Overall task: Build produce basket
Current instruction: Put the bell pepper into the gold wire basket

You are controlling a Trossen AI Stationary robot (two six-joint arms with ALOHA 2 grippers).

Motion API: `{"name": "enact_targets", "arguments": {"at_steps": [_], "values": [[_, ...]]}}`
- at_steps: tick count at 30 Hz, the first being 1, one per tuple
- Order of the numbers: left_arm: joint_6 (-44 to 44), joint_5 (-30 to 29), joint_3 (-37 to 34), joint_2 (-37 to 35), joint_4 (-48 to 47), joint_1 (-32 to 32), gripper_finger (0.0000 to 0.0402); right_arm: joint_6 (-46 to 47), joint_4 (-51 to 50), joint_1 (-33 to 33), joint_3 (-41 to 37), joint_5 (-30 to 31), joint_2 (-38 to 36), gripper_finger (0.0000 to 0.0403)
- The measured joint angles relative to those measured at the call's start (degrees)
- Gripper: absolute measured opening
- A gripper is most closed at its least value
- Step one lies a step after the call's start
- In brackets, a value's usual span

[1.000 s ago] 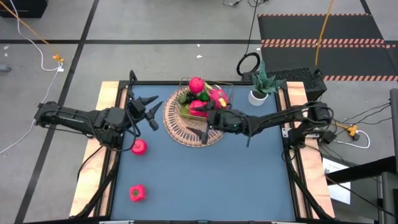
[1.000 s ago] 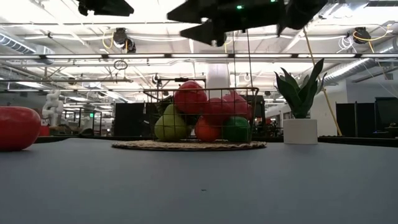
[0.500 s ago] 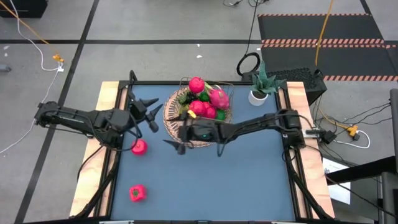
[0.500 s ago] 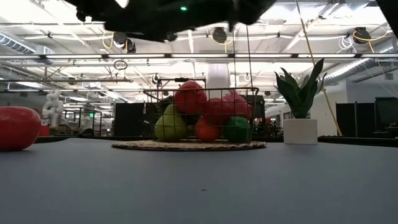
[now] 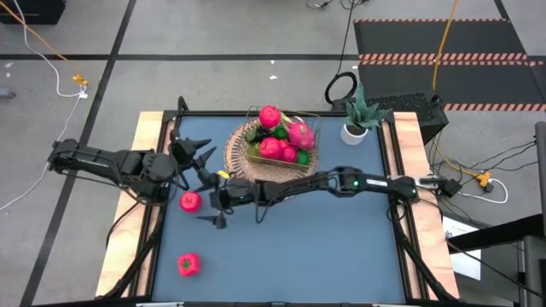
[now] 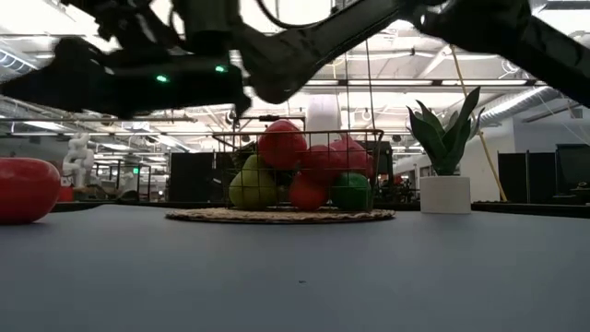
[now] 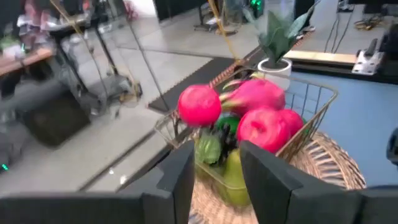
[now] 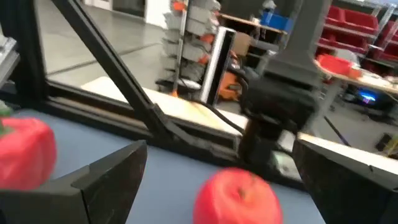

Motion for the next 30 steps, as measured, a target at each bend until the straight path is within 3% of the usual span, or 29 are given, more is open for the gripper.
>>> {"name": "enact_targets", "arguments": {"at_steps": [6,16,22,26,30], "values": [[-11.15,0.0,0.0,-4.23,-10.33,0.01,0.0131,-0.3,-6.97,-0.23,14.07,0.3,9.54,0.0396],[-16.43,0.68,0.0,-4.26,-12.8,-0.02,0.0131,6.23,-7.41,-3.43,14.4,0.08,11.35,0.04],[-16.21,0.7,-0.02,-4.2,-11.43,-0.02,0.0131,6.0,-12.5,-3.53,14.4,-5.79,11.33,0.0399],[-15.0,0.68,0.0,-4.18,-9.45,0.04,0.0131,5.07,-12.98,-2.63,14.27,0.65,12.62,0.0381],[-13.01,0.68,0.0,-4.18,-6.65,0.04,0.0131,6.6,-11.68,-2.67,14.32,1.61,13.18,0.0339]]}}
